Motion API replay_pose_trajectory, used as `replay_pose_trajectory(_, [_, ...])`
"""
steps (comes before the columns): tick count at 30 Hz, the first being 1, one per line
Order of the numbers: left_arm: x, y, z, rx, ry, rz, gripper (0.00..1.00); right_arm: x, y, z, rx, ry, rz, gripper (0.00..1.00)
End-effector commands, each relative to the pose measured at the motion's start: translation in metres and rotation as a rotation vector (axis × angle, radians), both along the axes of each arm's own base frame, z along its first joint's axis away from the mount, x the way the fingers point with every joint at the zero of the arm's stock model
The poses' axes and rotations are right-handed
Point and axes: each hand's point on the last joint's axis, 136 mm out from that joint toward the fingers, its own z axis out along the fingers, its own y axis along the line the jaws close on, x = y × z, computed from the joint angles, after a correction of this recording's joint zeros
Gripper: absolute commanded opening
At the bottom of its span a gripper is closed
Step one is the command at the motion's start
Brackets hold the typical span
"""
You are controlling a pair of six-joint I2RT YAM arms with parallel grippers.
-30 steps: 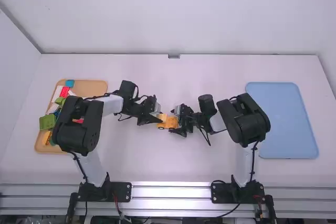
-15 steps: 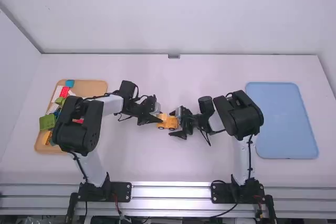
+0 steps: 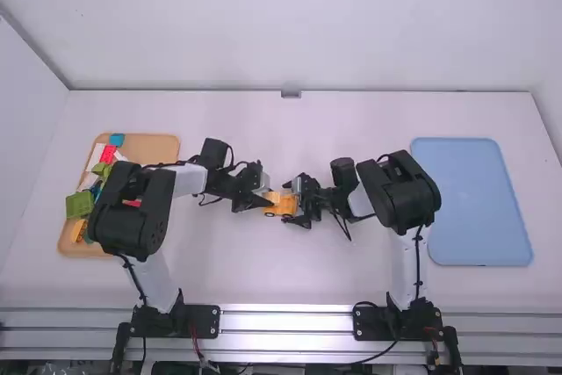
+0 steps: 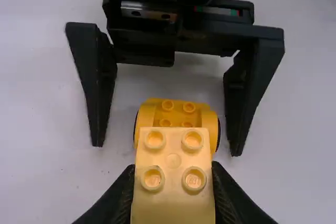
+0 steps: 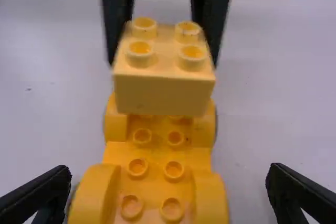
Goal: Assemble lego blocks to make yellow taxi
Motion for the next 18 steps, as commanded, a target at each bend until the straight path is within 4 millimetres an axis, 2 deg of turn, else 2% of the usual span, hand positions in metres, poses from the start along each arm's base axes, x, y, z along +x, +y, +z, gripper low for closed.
replay_pose_trajectory(1, [-0.0059,-0.0053,0.0032,-0.012,0.012,-0.012,0.02,0.0095,0.003,0.0002,-0.002,-0.021,-0.006,0.99])
replay_pose_trajectory(7, [-0.0048,-0.0059,0.004,-0.016,0.003,-0.014,0.02,0.01,0.0032,-0.0005,-0.006,-0.019,-0.005,0.99])
replay_pose_trajectory(12, [-0.003,-0.0052,0.0032,-0.01,0.011,0.0,0.02,0.0057,0.0017,-0.0058,-0.026,-0.019,0.018,0.8])
replay_pose_trajectory(18, [-0.0006,-0.0011,-0.0034,0.032,0.039,0.037,0.02,0.0065,0.0033,-0.0057,-0.032,-0.015,0.043,0.8])
